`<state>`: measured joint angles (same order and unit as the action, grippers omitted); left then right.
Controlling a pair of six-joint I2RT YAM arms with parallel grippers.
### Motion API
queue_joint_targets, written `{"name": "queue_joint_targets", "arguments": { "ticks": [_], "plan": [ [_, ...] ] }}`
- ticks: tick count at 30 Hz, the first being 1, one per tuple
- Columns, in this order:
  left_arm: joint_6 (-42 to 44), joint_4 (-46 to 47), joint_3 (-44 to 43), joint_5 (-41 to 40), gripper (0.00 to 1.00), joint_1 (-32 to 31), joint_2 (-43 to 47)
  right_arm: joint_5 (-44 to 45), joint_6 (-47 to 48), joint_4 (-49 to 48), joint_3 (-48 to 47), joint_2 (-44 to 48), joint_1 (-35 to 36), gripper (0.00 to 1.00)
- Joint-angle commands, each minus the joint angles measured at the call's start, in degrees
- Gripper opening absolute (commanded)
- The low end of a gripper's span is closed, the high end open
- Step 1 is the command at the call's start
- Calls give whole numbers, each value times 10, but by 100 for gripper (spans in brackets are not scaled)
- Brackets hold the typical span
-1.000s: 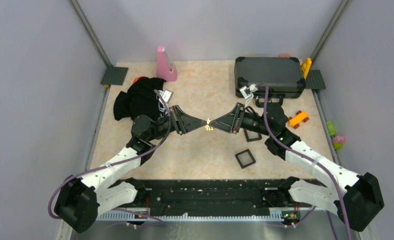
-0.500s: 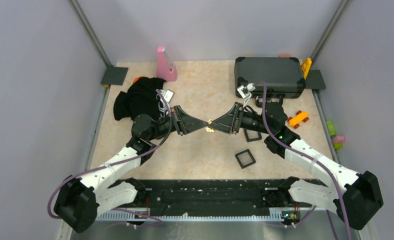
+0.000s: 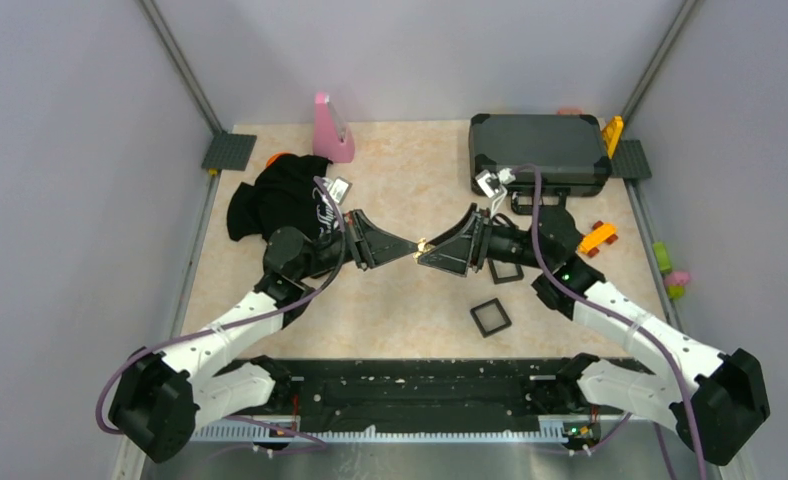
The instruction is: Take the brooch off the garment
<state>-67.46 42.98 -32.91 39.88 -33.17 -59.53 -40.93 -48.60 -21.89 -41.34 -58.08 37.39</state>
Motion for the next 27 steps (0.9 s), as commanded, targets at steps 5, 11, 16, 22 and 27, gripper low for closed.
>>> {"name": "queue_joint_targets", "arguments": {
  "ticks": [5,11,16,22,27],
  "plan": [
    [-31,87,0,0,0,-3,-15,12,-43,-104,27,40,3,64],
    [-35,88,2,-2,0,-2,-9,29,-47,-105,43,59,-3,50],
    [-39,93,2,0,0,-2,-10,21,-56,-113,42,53,-4,45],
    [-41,98,3,2,0,-2,-12,15,-69,-134,46,49,-6,37],
    [-43,99,1,8,0,-2,-16,11,-75,-145,46,43,-6,31]
  ]
}}
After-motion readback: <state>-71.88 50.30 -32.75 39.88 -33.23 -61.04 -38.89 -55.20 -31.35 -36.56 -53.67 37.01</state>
